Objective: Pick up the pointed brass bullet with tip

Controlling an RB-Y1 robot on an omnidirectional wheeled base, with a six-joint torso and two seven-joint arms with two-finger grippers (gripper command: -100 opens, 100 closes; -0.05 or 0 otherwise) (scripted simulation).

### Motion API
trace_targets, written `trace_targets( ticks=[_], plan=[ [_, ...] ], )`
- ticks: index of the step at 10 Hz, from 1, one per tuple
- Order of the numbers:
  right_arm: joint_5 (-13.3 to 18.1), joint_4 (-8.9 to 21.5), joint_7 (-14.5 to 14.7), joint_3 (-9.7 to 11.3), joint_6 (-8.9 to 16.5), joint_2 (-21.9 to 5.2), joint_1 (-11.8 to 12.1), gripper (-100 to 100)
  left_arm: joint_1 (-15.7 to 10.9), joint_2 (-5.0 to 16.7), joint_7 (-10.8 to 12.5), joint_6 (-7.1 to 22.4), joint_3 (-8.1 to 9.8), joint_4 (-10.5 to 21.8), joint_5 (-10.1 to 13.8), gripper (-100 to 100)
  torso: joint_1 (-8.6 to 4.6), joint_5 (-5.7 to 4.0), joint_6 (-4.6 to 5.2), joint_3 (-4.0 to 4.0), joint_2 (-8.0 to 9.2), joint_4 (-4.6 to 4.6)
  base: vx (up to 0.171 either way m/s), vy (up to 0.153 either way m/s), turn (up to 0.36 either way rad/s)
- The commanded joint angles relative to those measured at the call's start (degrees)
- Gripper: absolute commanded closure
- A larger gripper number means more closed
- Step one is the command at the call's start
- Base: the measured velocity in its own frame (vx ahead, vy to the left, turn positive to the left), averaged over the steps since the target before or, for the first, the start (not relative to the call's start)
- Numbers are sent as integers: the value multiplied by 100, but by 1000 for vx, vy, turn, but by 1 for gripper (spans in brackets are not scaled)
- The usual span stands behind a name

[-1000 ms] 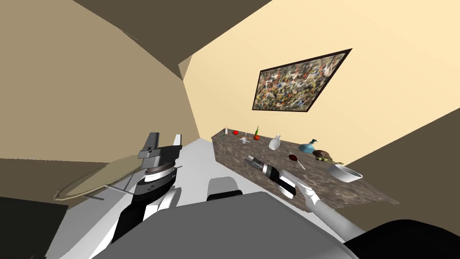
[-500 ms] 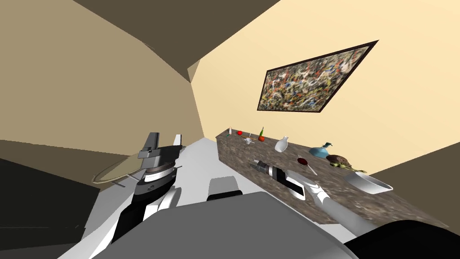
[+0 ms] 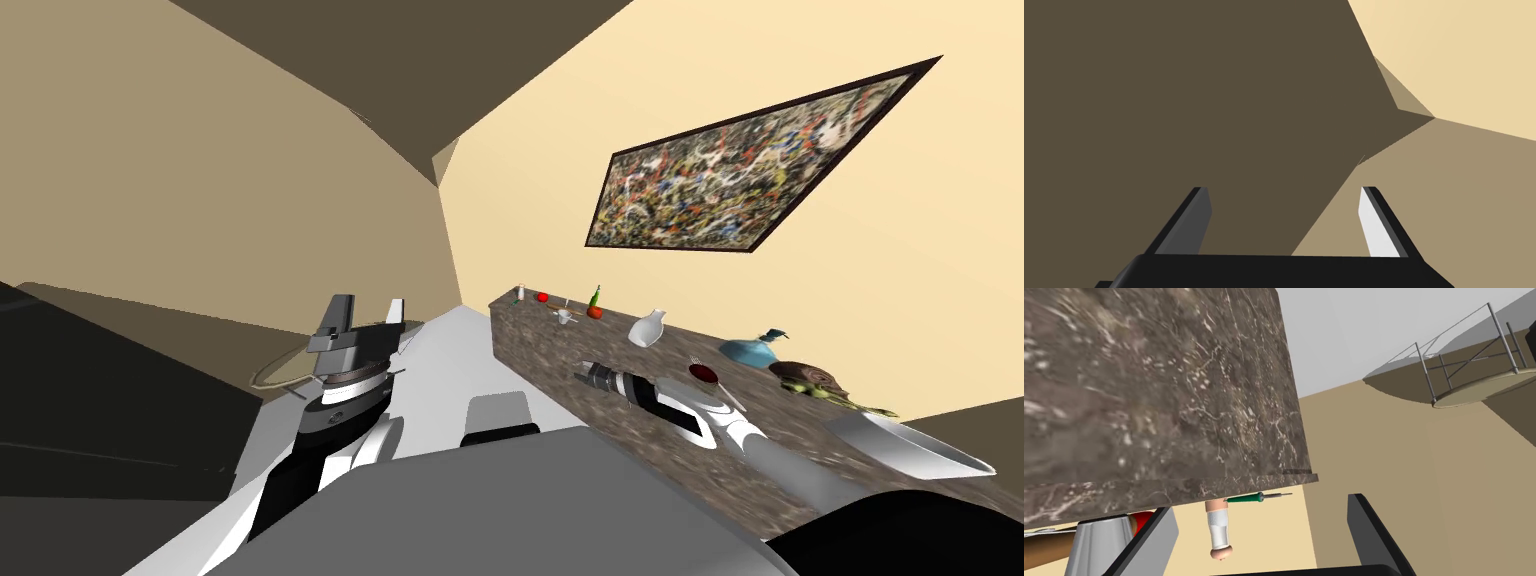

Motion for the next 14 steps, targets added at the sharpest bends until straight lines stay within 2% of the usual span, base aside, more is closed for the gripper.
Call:
trace_targets(
  ticks=[1, 2, 3, 4, 5, 7, 8, 9, 10, 11, 13, 14],
  plan=[
    [149, 286, 56, 57, 32, -286, 12, -100, 0, 0, 0, 0, 0, 0, 0, 0, 0, 0, 0, 0, 0, 0, 67, 65, 128],
    [149, 356, 56, 57, 32, -353, 12, -100, 0, 0, 0, 0, 0, 0, 0, 0, 5, 1, -2, -3, -6, -1, 58, 48, 82],
    [268, 650, 117, 102, 28, -518, 2, -100, 0, 0, 0, 0, 0, 0, 0, 0, -1, -1, -1, -4, -6, -2, 78, 61, 143],
    [268, 744, 117, 102, 28, -607, 2, -100, 0, 0, 0, 0, 0, 0, 0, 0, 4, 1, -2, -6, -11, -2, 68, 49, 55],
    [377, 958, 176, 142, 29, -821, -4, -100, 0, 0, 0, 0, 0, 0, 0, 0, 0, 0, 1, -5, -8, -2, 83, 41, 124],
    [377, 1097, 176, 142, 29, -846, -4, -100, 0, 0, 0, 0, 0, 0, 0, 0, 0, -2, 0, -8, -14, -3, 64, 41, 31],
    [479, 1312, 233, 178, 33, -1070, -7, -100, 0, 0, 0, 0, 0, 0, 0, 0, -3, -2, 2, -2, -2, -1, 78, 53, 109],
    [479, 1438, 233, 178, 33, -1070, -7, -100, 0, 0, 0, 0, 0, 0, 0, 0, 2, 0, -2, -5, -10, -2, 86, 44, 70],
    [479, 1438, 233, 178, 33, -1070, -7, -100, 0, 0, 0, 0, 0, 0, 0, 0, 0, -1, 1, -7, -12, -3, 44, 14, -4],
    [572, 1657, 286, 210, 42, -1274, -6, -100, 0, 0, 0, 0, 0, 0, 0, 0, -9, -4, 1, -2, -2, -1, 90, 27, 121],
    [572, 1767, 286, 210, 42, -1274, -6, -100, 1, 0, 0, 0, 0, 0, 0, 0, -7, -4, 0, -10, -17, -4, 78, 20, 29],
    [657, 1998, 337, 240, 54, -1457, -3, -100, 0, 0, 0, 0, 1, 0, 0, 0, -10, -4, 2, -4, -5, -2, 89, 27, 92]
  ],
)
